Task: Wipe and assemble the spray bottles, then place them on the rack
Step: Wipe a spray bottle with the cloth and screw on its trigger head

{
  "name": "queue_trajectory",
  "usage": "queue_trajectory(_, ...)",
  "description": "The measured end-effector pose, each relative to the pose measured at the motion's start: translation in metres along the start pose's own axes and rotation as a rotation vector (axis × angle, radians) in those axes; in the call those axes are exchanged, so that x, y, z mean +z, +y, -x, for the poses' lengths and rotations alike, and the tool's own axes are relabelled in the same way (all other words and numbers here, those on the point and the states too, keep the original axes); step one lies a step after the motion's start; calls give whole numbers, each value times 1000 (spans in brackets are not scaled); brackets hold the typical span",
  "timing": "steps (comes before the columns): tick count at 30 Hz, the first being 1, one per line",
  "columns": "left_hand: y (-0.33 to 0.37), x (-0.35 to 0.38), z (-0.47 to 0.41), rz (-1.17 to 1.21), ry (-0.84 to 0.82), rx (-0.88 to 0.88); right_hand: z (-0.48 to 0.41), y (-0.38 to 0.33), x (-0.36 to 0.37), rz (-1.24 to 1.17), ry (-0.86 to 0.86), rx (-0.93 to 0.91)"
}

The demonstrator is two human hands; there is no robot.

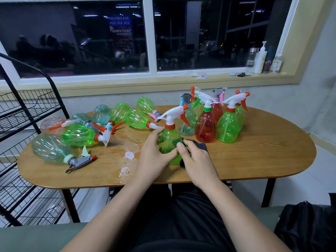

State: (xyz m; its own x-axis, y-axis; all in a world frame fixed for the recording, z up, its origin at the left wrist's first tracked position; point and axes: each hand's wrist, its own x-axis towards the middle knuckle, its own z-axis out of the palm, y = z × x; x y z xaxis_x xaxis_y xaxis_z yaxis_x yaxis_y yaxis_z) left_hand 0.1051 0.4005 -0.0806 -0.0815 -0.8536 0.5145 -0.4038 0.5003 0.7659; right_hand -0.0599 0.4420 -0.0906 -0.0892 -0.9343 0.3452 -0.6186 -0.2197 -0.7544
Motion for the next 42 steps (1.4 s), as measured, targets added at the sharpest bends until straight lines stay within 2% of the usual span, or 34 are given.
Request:
queue_trajectory(3,5,-2,-3,158,60,-51,1,-5,-7,-226,17,13)
queue_trajectory(7,21,-3,-7,316,167,-69,-2,-5,-7,-643,-20,75)
queue_trajectory(12,35,11,-1,349,115,-34,-9,-13,-2,-1010,-9,136)
queue_trajectory(19,42,15,-22,239,170,57,-2,-27,-9,-1311,-200,229)
queue_trajectory(26,38,11,-18,173,183,94,-11,-27,-20,-1426,-118,226)
queue_trajectory(30,38,18,-17,188,175,106,-8,-32,-8,-1407,-173,226)
queue_trajectory(35,31,11,-33,84,205,105,-3,-33,-14,-1491,-263,184)
queue_trajectory(37,28,6,-38,55,216,110,-8,-26,-14,-1413,-196,151)
queue_trajectory(40,22,-1,-45,24,199,86,-16,-10,-13,-1124,10,160)
queue_trajectory(42,13,-3,-51,-14,171,64,-19,-2,-17,-937,87,110)
